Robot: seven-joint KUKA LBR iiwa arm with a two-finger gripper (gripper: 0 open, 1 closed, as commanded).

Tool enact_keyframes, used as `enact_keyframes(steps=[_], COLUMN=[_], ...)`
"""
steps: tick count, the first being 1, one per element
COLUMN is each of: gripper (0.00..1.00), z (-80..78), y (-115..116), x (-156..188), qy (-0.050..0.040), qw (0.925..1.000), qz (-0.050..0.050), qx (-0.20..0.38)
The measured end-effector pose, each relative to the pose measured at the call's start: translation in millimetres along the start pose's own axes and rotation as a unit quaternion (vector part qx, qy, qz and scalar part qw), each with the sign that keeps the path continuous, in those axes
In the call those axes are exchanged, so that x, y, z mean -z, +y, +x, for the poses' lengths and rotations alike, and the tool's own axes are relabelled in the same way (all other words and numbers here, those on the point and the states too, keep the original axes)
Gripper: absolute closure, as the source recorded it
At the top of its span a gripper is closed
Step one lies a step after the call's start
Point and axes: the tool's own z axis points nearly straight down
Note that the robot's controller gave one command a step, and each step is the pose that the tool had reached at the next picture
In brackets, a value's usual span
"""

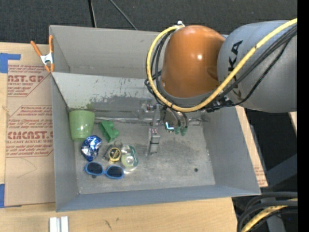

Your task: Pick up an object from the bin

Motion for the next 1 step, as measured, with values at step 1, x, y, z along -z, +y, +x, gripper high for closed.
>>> enact_keyframes(steps=[1], gripper=[0.00], z=[-13.1], y=[12.5], x=[121.3], qy=[-0.0086], qw=[0.9978], qz=[-0.002], qx=[-0.066])
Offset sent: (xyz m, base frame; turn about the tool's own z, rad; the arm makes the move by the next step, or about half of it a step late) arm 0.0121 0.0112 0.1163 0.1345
